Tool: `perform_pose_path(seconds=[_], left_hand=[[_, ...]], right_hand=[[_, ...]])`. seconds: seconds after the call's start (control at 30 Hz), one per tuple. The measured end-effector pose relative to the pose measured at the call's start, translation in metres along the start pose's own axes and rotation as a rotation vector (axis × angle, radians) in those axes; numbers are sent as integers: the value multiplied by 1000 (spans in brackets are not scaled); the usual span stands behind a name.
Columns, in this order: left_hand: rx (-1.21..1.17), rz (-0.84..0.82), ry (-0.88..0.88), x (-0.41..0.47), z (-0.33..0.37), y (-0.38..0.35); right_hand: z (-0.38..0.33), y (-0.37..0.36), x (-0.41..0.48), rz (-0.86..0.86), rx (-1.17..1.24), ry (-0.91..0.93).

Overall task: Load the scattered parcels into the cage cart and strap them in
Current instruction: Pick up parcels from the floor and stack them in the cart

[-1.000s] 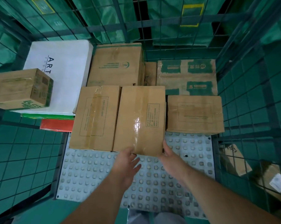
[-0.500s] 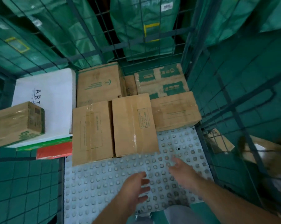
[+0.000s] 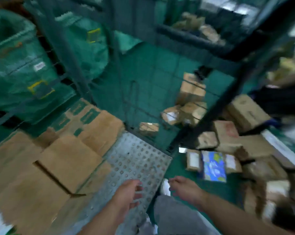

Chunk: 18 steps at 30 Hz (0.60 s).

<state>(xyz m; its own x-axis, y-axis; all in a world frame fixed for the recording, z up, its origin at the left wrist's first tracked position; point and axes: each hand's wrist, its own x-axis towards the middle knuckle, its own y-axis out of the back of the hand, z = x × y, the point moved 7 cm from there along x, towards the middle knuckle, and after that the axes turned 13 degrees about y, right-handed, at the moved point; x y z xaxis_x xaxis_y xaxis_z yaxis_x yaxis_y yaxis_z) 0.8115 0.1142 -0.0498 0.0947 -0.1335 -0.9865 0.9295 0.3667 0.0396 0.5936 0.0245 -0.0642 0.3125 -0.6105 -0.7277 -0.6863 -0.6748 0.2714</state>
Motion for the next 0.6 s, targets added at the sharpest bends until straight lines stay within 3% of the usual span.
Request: perform_pose_path(seconds=[0.07, 0.3, 0.6], left_hand=[[130, -33, -45, -11, 6, -33], [477, -175, -262, -51, 12, -160], [778, -214, -268, -59, -45, -324]], right_hand=[[22, 17, -28, 39, 68, 24], [114, 94, -115, 420, 289, -81], [236, 150, -212, 676, 625, -115]])
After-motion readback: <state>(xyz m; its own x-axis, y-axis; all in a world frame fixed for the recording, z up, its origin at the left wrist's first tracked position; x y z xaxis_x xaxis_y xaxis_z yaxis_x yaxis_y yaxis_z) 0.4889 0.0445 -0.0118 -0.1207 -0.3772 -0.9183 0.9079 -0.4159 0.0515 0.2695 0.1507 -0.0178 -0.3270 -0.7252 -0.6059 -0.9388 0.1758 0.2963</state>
